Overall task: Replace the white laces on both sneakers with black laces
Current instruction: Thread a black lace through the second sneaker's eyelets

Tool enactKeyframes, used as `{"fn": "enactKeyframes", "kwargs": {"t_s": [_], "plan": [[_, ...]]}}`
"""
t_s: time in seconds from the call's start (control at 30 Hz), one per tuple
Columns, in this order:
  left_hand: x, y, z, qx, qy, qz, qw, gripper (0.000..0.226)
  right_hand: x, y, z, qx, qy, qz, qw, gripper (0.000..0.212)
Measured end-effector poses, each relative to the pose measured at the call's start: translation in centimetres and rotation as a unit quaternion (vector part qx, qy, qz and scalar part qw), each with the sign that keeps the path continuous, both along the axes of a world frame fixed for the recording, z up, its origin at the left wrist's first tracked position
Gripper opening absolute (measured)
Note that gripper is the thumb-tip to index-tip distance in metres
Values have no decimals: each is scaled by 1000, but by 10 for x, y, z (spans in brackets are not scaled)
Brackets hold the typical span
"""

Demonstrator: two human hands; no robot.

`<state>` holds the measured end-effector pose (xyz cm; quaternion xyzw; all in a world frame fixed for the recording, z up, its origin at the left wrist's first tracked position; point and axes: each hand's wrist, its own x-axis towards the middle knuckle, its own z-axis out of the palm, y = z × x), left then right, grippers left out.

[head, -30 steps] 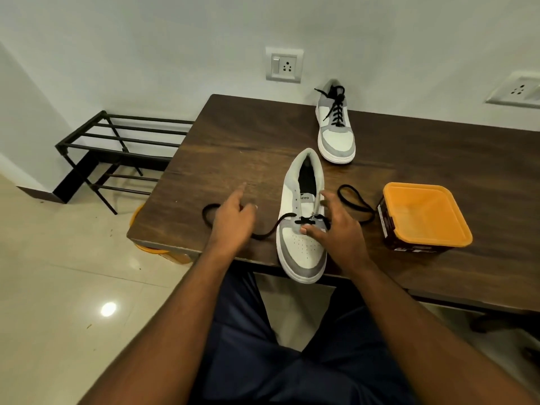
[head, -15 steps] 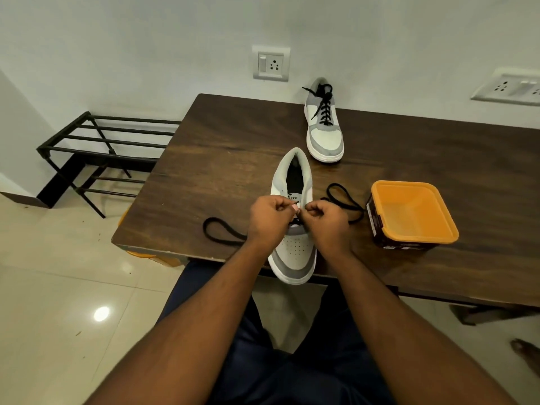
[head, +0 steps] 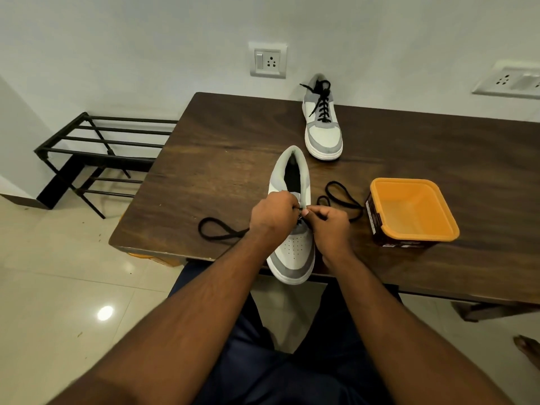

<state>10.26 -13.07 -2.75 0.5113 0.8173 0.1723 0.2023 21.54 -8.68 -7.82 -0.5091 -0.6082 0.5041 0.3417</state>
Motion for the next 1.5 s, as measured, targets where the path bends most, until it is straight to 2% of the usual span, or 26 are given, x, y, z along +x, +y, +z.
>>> {"fn": "enactKeyframes", "kwargs": {"t_s": [0.2, 0.37, 0.5, 0.63, 0.8, 0.93, 1.0, 1.1, 1.2, 1.27, 1.37, 1.47, 1.5], "plan": [[3, 2, 4, -35, 46, -35, 998, 19, 2, 1, 0, -6, 12, 18, 1000, 14], [8, 3, 0, -22, 47, -16, 999, 15, 3, 6, 4, -61, 35, 19, 997, 17], [7, 1, -6, 20, 91, -17, 996, 16, 3, 16, 10, -87, 23, 54, 995, 12], [4, -3, -8, 36, 109, -10, 993, 34, -2, 21, 8, -111, 6, 88, 990, 16], [10, -19, -28, 39, 128, 10, 991, 61, 3, 31, 17, -178, 8, 74, 981, 22], [19, -35, -52, 77, 120, 47, 989, 73, 8, 55, 38, -209, -48, 98, 972, 22], [20, -37, -54, 73, 112, 60, 989, 74, 9, 73, 52, -201, -48, 66, 976, 23], [20, -37, -52, 67, 92, 75, 991, 74, 13, 99, 73, -144, -18, -43, 989, 18], [21, -38, -53, 67, 74, 86, 991, 75, 10, 95, 72, -98, 13, -107, 989, 11], [21, -37, -54, 73, 65, 89, 991, 75, 6, 72, 58, -127, 41, -104, 986, 16], [21, -36, -55, 74, 58, 95, 991, 75, 2, 32, 31, -161, 37, -87, 982, 23], [21, -36, -57, 80, 58, 98, 990, 76, 1, 6, 6, -101, 32, -25, 994, 4], [22, -36, -58, 82, 57, 98, 990, 76, 1, 3, 1, -73, 17, -4, 997, 5]]}}
